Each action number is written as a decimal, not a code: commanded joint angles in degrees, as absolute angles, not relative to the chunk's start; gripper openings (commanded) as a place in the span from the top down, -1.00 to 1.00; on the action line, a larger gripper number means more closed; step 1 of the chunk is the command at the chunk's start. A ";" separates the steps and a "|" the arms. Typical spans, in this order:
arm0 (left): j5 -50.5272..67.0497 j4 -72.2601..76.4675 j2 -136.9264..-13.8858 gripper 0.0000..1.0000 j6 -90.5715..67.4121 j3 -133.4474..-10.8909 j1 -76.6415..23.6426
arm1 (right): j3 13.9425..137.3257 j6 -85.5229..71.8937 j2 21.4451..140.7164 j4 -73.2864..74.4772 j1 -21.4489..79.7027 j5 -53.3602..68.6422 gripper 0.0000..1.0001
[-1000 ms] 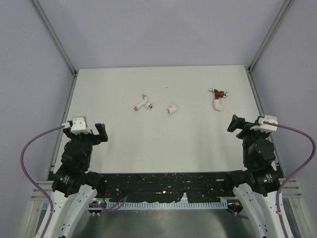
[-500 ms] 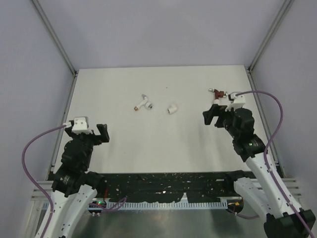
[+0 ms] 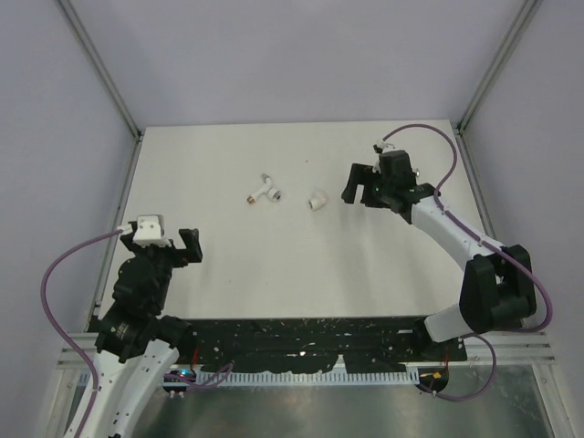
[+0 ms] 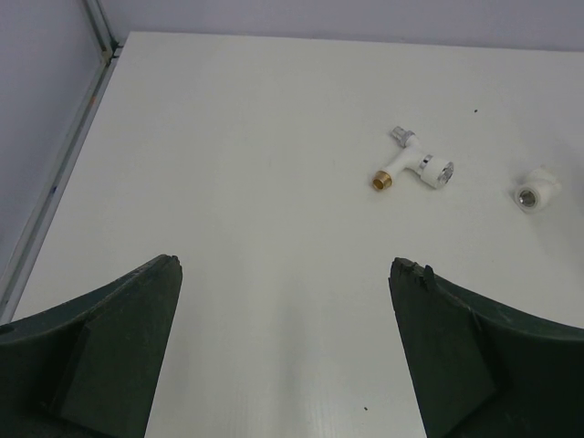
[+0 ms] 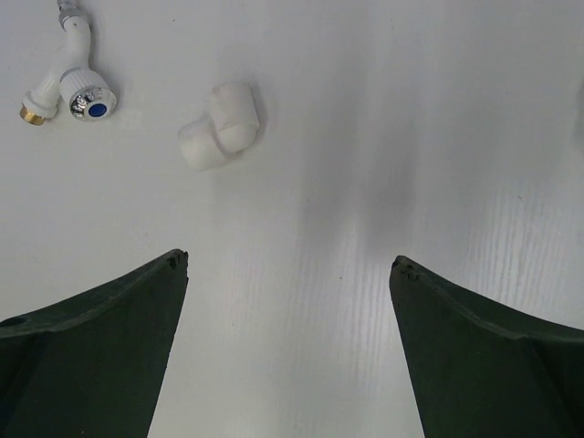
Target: Install the water faucets
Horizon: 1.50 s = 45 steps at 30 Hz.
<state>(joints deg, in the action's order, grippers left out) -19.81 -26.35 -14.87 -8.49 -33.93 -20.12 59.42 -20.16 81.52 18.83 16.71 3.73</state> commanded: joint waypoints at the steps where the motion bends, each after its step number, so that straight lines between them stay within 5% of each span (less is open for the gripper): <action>1: -18.99 -23.03 -15.03 -0.99 -7.82 -34.45 -19.78 | 61.61 -23.21 84.54 12.68 18.63 6.07 -0.91; 5: -18.81 -23.03 -15.38 -0.99 -7.73 -34.28 -19.78 | 67.14 -23.99 92.27 13.44 19.86 3.52 -1.00; 18: -18.19 -22.85 -16.00 -0.99 -7.65 -34.36 -19.78 | 81.99 -17.67 109.59 6.69 28.82 5.79 -0.66; 32: -17.67 -22.68 -16.61 -0.99 -7.47 -34.19 -19.78 | 104.49 -13.80 130.41 12.12 34.10 9.49 -0.68; 45: -16.88 -22.68 -16.87 -0.99 -7.38 -34.19 -19.78 | 112.06 -12.75 136.93 20.30 36.30 7.47 -0.36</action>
